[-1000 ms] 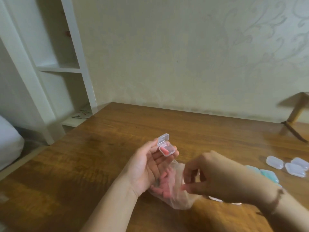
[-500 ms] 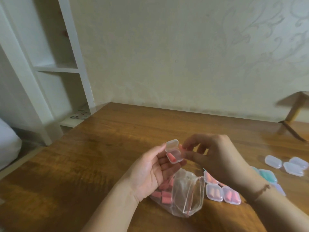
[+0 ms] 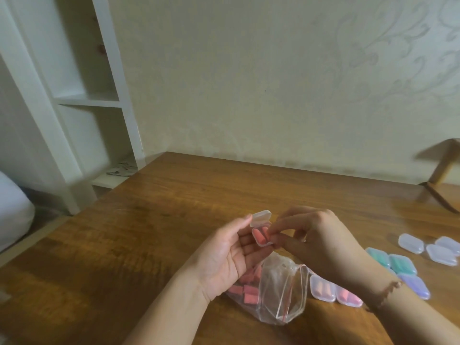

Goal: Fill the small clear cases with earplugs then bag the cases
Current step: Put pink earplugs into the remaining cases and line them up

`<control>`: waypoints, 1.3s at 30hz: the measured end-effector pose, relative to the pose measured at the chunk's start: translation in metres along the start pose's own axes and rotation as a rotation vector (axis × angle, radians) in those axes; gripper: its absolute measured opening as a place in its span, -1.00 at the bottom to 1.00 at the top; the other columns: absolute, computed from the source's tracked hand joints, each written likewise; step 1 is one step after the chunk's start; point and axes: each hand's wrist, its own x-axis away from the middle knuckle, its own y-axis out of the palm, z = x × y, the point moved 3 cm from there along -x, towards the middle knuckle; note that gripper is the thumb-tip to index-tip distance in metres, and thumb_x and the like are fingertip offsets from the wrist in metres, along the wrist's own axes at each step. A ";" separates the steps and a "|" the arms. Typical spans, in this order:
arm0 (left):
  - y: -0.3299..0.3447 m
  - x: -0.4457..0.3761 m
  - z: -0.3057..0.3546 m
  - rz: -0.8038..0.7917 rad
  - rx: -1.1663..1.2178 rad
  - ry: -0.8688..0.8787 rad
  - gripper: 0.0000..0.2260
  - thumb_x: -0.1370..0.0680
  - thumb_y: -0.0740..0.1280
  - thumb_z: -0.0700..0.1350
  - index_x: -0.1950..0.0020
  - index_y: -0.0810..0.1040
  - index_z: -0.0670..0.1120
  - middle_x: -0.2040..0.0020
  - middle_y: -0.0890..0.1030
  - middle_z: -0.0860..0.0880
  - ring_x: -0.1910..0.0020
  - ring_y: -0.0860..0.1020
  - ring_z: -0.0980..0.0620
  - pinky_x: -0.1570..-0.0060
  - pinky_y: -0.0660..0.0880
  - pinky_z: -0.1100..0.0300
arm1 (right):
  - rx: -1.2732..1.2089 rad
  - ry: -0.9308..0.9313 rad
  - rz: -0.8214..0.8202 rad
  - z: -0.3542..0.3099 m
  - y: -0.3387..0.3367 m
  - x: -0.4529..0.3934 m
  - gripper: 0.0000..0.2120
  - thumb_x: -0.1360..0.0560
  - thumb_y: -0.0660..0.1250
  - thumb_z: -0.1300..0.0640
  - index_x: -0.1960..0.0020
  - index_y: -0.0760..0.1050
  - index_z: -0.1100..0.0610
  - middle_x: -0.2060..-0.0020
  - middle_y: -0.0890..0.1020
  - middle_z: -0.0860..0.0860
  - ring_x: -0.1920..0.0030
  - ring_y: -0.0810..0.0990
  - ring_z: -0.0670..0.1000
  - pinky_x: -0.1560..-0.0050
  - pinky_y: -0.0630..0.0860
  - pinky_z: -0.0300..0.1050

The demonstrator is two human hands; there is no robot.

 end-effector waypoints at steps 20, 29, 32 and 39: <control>0.024 0.016 -0.004 0.077 -0.970 0.615 -0.47 -0.59 0.29 -0.36 -0.38 0.37 0.19 -0.22 0.55 0.35 -0.23 0.51 0.37 -0.12 0.47 0.44 | -0.584 0.337 0.054 -0.007 -0.004 0.009 -0.72 -0.44 0.48 0.21 -0.11 0.50 0.07 0.21 0.74 -0.02 0.26 0.72 0.05 0.15 0.66 0.03; 0.051 0.021 -0.022 0.071 -1.017 0.695 -0.55 -0.55 0.37 -0.35 -0.32 0.56 0.09 -0.25 0.61 0.21 -0.20 0.60 0.19 -0.16 0.56 0.22 | -0.667 0.419 0.239 -0.004 -0.021 0.047 -0.73 -0.46 0.42 0.36 0.05 0.33 0.16 0.26 0.73 0.08 0.23 0.73 0.09 0.15 0.65 0.11; 0.073 0.020 -0.028 -0.025 -1.080 0.667 -0.58 -0.54 0.38 -0.33 -0.28 0.58 0.10 -0.25 0.56 0.20 -0.17 0.60 0.21 -0.10 0.56 0.29 | -0.609 0.441 0.243 0.006 -0.036 0.065 -0.73 -0.45 0.44 0.32 0.07 0.35 0.14 0.27 0.73 0.06 0.25 0.72 0.08 0.17 0.62 0.04; 0.122 0.007 -0.057 -0.053 -1.473 0.933 -0.63 -0.45 0.49 -0.14 -0.26 0.61 0.01 -0.15 0.57 0.18 -0.09 0.53 0.27 -0.06 0.45 0.47 | -0.659 0.551 0.245 0.042 -0.070 0.108 -0.67 -0.36 0.47 0.09 -0.03 0.47 0.19 0.30 0.70 0.13 0.46 0.47 -0.02 0.46 0.40 -0.24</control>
